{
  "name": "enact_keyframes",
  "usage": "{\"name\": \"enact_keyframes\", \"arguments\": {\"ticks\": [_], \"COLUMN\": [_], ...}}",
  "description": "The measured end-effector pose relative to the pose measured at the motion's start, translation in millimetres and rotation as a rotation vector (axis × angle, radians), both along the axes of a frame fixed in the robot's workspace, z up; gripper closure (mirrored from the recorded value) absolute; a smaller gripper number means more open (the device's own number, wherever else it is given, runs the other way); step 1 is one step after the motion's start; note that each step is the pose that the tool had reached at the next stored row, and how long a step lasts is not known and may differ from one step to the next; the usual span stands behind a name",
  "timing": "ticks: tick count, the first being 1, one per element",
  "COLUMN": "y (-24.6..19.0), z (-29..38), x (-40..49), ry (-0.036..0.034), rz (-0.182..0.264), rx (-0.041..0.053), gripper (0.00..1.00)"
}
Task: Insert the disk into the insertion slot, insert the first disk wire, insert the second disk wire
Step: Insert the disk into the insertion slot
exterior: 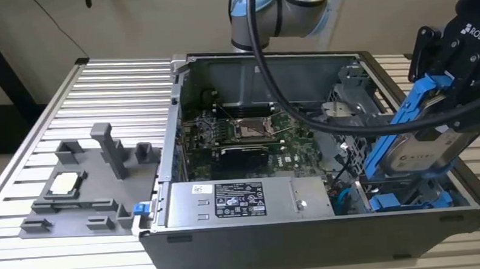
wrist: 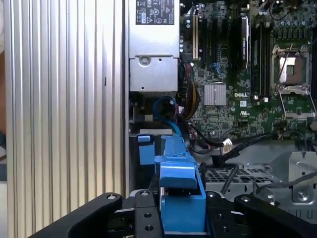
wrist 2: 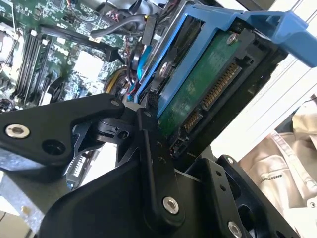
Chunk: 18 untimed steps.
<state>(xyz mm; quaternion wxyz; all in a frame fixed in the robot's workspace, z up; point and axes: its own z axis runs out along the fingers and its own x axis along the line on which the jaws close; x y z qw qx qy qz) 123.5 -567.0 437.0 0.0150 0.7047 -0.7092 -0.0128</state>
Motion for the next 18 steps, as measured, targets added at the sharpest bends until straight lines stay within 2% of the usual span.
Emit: {"name": "enact_keyframes", "arguments": {"ticks": [7,18], "y": [-4.7,-5.0], "z": [-7.1,-19.9], "x": [0.7,3.0], "ry": [0.0000,0.0000], "rz": [0.012,0.032], "rx": [0.0002,-0.0001], "gripper": [0.67,0.67]}}
